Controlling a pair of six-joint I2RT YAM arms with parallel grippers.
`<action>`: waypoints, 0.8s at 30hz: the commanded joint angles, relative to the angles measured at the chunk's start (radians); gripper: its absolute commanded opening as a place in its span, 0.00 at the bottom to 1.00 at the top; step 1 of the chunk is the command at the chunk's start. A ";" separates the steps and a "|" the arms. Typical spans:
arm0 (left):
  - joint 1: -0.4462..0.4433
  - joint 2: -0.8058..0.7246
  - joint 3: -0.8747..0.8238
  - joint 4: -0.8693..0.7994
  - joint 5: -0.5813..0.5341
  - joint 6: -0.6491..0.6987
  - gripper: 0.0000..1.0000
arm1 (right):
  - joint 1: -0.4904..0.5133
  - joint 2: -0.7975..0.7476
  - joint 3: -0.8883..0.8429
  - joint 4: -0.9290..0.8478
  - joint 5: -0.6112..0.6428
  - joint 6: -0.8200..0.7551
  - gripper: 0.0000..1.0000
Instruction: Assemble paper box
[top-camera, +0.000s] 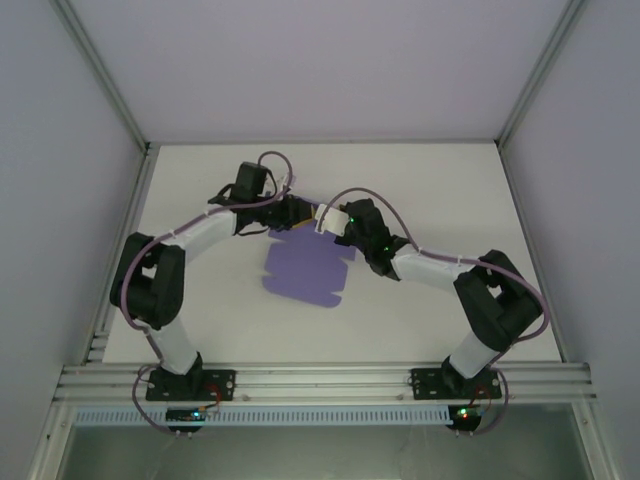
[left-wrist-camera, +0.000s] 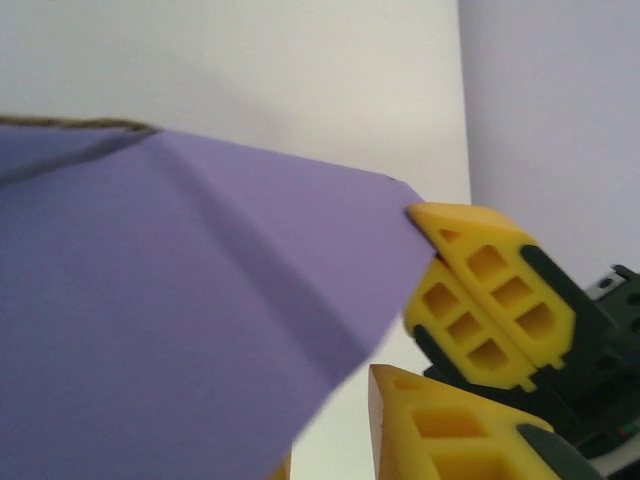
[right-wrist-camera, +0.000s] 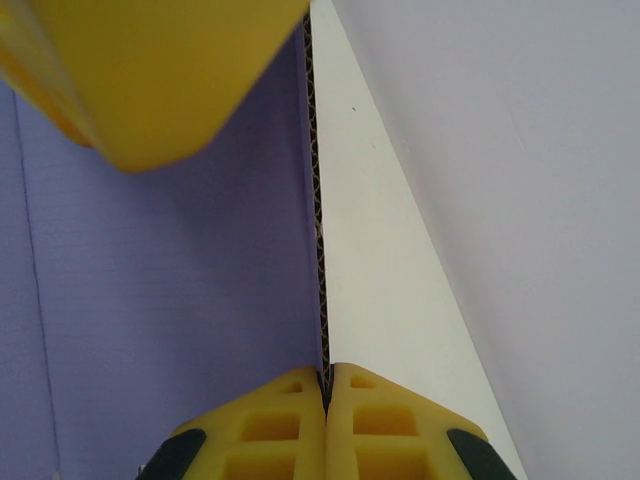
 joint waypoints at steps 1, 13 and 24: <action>0.000 -0.068 -0.001 0.021 0.040 0.037 0.33 | -0.004 -0.014 0.003 0.000 -0.009 0.017 0.00; 0.107 -0.287 -0.061 -0.218 -0.412 0.133 0.39 | -0.022 -0.019 0.010 -0.021 -0.026 0.017 0.00; 0.070 -0.048 0.097 -0.152 -0.253 0.172 0.13 | -0.003 -0.007 0.022 -0.028 -0.006 0.028 0.00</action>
